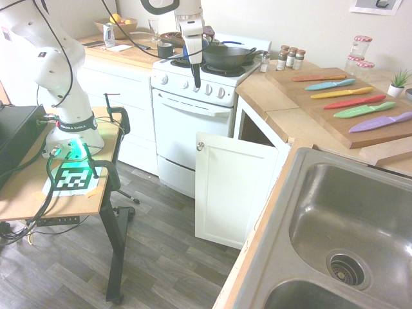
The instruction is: Close the cabinet
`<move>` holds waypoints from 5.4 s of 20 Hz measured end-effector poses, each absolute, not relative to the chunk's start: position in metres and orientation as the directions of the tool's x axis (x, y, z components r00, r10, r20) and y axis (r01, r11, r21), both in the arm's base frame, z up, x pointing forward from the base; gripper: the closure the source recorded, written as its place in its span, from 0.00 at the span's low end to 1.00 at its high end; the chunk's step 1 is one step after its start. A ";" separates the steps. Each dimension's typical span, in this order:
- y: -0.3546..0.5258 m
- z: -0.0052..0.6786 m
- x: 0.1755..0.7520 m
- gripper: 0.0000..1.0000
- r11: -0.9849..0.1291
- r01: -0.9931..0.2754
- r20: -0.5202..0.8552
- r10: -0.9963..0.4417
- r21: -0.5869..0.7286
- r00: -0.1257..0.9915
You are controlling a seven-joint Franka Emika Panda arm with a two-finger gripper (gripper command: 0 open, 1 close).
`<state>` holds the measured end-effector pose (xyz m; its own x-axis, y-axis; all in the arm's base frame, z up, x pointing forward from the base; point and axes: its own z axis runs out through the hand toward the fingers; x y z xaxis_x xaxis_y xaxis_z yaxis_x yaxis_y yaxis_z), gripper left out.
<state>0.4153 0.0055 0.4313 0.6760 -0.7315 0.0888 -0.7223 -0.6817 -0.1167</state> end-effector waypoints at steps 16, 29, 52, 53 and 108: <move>-0.099 0.342 0.450 0.00 -0.626 -0.774 0.088 -0.780 -0.091 0.620; -0.131 0.205 0.497 0.00 -0.611 -0.790 -0.038 -0.789 -0.058 0.613; -0.129 0.192 0.509 1.00 -0.679 -0.729 -0.011 -0.731 -0.090 0.682; -0.128 0.193 0.510 1.00 -0.685 -0.723 -0.009 -0.726 -0.090 0.688; 0.070 0.233 0.612 1.00 -0.832 -0.553 0.062 -0.550 0.038 0.833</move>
